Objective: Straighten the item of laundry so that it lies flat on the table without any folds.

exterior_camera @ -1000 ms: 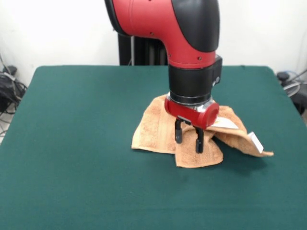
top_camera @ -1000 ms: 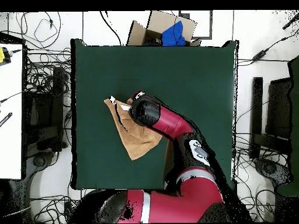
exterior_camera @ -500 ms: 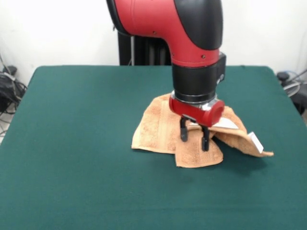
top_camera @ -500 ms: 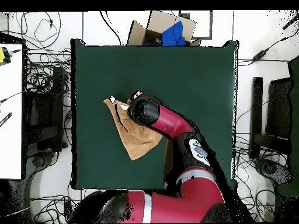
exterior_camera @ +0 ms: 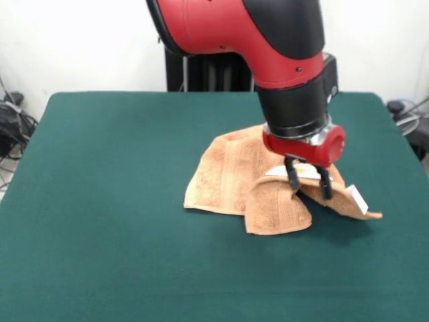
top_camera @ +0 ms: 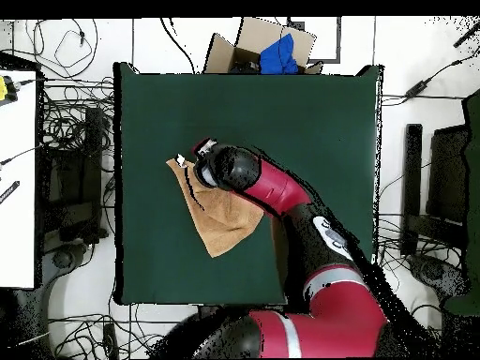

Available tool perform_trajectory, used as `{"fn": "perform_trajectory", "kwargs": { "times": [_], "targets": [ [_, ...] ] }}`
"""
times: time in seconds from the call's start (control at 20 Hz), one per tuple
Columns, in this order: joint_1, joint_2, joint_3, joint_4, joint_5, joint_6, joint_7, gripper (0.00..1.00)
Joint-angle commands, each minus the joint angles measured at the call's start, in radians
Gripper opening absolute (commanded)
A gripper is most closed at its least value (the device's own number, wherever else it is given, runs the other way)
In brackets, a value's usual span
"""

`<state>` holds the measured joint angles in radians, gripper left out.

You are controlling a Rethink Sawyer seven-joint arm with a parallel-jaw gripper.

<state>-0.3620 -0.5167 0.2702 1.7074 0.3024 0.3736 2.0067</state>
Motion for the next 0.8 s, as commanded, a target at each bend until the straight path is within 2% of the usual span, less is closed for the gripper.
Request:
{"fn": "perform_trajectory", "kwargs": {
  "times": [0.05,0.25,0.55,0.7,0.8],
  "targets": [
    [-0.087,0.002,0.238,0.053,-0.045,0.141,-0.104,1.0],
    [-0.147,0.003,0.336,0.076,-0.055,0.165,-0.129,1.0],
    [-0.198,0.041,0.42,0.069,-0.124,0.198,-0.188,1.0],
    [-0.186,0.043,0.398,0.06,-0.156,0.199,-0.147,1.0],
    [-0.144,0.026,0.325,0.038,-0.173,0.216,-0.075,1.0]
  ]
}}
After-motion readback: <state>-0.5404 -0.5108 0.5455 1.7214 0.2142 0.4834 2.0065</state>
